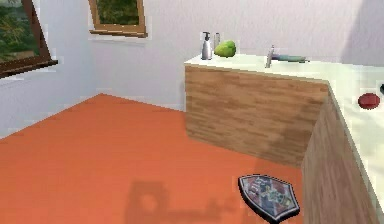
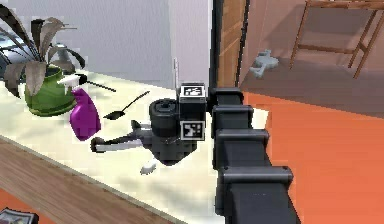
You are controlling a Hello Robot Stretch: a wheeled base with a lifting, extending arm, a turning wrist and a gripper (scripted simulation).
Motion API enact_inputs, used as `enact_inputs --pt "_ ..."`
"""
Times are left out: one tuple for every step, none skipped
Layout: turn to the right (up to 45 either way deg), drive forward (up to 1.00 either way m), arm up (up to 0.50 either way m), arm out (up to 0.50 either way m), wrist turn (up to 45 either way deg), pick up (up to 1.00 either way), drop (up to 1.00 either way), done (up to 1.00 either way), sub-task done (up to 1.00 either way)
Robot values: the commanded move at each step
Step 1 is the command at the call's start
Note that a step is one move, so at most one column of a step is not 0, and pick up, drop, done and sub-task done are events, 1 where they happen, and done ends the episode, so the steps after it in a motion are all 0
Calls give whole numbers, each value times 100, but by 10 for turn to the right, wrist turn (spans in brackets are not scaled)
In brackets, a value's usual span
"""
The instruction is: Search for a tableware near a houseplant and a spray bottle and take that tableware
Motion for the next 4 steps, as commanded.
enact_inputs --pt "0 0 0 0 120 0 0 0 0" --pt "0 0 -14 0 0 0 0 0 0" --pt "0 0 0 0 0 100 0 0 0" --pt "0 0 10 0 0 0 0 0 0"
